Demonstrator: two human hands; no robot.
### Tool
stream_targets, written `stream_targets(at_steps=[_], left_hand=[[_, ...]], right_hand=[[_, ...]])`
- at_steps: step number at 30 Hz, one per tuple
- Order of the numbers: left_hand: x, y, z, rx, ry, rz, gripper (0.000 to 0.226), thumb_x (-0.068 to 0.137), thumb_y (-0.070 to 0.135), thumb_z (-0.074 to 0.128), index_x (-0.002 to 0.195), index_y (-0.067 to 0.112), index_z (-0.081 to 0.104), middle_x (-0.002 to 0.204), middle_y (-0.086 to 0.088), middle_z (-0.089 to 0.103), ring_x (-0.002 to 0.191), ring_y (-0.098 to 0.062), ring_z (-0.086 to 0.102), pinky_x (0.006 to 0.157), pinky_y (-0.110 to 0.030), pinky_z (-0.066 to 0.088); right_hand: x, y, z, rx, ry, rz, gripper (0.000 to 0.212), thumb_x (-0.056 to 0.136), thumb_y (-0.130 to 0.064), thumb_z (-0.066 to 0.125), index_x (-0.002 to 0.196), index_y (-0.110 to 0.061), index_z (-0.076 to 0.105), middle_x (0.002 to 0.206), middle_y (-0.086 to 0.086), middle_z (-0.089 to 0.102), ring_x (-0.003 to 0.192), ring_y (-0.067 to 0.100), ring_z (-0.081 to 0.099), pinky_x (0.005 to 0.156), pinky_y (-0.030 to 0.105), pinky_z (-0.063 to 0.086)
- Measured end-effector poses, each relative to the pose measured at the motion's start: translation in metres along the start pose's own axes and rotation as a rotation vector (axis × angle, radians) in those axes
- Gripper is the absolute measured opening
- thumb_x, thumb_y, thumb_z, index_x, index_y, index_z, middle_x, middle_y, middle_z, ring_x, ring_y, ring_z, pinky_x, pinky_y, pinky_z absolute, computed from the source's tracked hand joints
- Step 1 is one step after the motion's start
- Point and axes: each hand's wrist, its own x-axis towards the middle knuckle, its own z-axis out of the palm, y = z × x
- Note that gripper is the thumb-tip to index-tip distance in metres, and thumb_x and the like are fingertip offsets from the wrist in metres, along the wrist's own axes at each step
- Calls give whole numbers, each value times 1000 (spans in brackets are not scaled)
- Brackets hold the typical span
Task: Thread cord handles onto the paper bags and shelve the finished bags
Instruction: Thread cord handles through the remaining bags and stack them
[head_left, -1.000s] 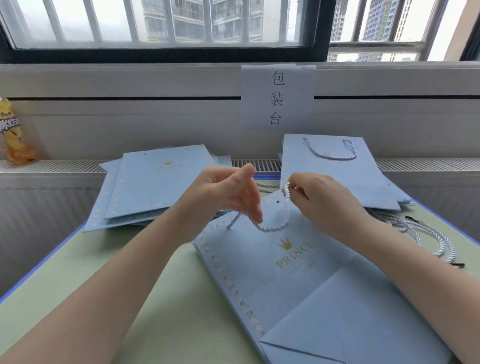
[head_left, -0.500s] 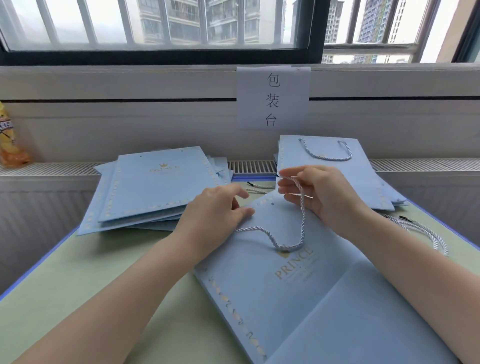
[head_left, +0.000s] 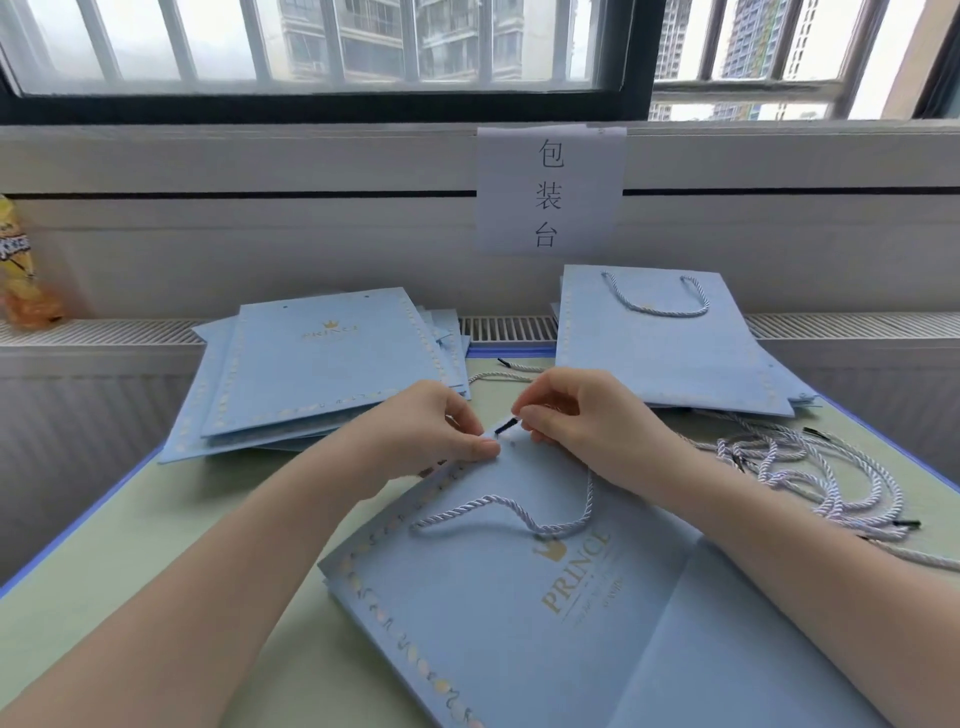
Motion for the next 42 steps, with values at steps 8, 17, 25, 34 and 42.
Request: stream_targets(at_steps=[8,17,25,34,42], left_hand=[[0,-3,1,-230,-125,-82,13,86,20,67,90,9,74,95,-22,71,77,-26,59,73,-38,48],[1,-4,3,-304,-128,-44,12,89,17,64,91,9,73,88,-11,71,78,-22,63,77,-33,50],[0,-4,2,-358,-156,-52,19,91,16,61,104,7,70,102,-17,71,83,-23,64,79,-33,53],[1,-5,1,-395,-162,-73,20,91,16,61,106,5,70,104,-20,70,84,-26,64,79,-34,52],[1,-3,-1,-405,-148,-104,21,90,17,62,104,4,70,102,-21,70,76,-26,63,66,-27,52]], right_hand=[[-3,-3,2,-402,8,-168,12,97,-21,49,95,-11,56,81,-7,49,75,12,42,64,19,27],[-3,0,4,-442,88,-216,14,95,-21,53,94,-8,58,82,-4,51,75,15,45,67,24,31],[-3,3,4,-351,63,-211,7,90,-19,61,88,-13,59,78,-6,56,73,14,50,67,23,38],[-2,5,8,-332,139,-210,9,89,-19,64,85,-19,56,71,-14,52,67,6,48,62,14,36],[-3,3,5,-386,122,-300,11,87,-20,65,85,-12,59,75,-7,57,67,12,50,64,27,42]])
